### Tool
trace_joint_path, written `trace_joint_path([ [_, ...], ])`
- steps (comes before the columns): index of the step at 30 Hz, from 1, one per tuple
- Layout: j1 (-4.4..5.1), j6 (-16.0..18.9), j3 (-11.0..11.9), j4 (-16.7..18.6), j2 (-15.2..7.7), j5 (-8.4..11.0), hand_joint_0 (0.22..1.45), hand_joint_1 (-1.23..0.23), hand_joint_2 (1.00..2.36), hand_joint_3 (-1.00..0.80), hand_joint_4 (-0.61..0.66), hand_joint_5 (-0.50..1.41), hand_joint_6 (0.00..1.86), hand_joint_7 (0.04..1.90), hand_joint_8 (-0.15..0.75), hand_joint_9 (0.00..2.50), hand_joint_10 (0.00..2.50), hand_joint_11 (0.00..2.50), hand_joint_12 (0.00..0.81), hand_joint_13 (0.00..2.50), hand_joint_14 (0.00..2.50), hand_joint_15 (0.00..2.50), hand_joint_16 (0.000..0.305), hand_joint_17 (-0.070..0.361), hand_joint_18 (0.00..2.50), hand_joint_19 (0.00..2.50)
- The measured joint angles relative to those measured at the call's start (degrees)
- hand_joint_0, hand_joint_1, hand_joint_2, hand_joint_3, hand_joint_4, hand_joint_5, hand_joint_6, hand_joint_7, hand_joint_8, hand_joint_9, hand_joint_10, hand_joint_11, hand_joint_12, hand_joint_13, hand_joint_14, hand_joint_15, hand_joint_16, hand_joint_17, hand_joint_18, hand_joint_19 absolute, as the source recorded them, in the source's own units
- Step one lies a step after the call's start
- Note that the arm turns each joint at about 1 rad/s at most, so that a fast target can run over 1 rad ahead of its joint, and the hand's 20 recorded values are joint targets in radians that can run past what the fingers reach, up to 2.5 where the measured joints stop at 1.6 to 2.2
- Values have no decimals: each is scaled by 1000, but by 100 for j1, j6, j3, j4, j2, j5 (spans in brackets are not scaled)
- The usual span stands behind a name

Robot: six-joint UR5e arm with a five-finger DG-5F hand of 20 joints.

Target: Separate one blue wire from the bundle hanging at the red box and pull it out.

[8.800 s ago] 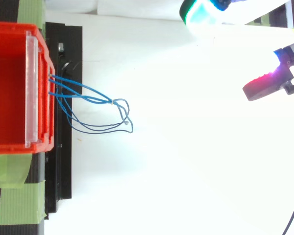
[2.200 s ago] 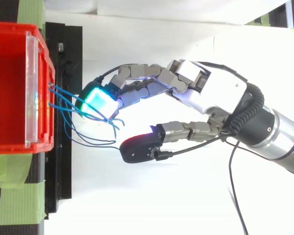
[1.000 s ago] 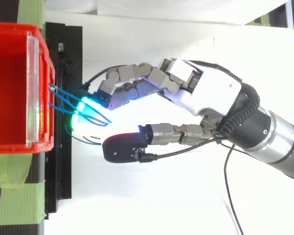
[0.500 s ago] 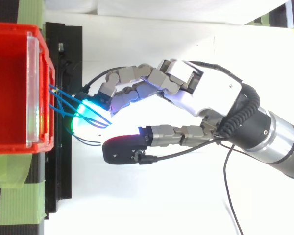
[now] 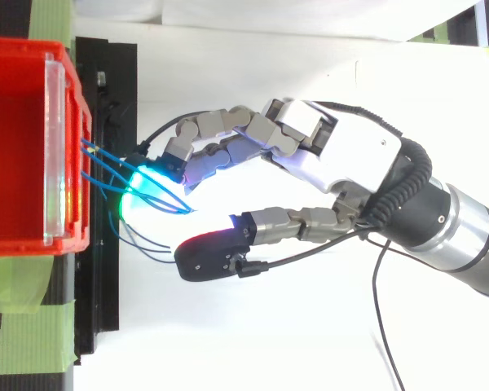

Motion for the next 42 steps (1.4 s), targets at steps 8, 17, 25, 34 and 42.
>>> trace_joint_path([
  [8, -19, 2, 0, -17, 0, -13, 560, -671, 1011, -346, 201, -197, 836, 895, 350, 823, 16, 682, 413, 770, 19, 524, 53, 119, 757, 560],
  [17, -24, 3, 0, -26, 0, -30, 561, -655, 1012, -352, 207, -194, 828, 887, 349, 827, 15, 695, 413, 775, 19, 526, 53, 119, 760, 562],
  [25, -58, -19, 0, -111, 1, -288, 561, -652, 1011, -353, 204, -194, 824, 902, 350, 828, 16, 691, 414, 777, 18, 522, 53, 119, 764, 559],
  [34, -107, -30, 0, -237, -1, -339, 559, -648, 1011, -363, 208, -193, 818, 898, 349, 828, 16, 684, 413, 776, 18, 525, 53, 120, 765, 560],
  [42, -161, -25, -1, -381, 0, -345, 559, -646, 1010, -366, 203, -190, 808, 906, 353, 828, 15, 693, 414, 778, 20, 523, 53, 120, 766, 560],
])
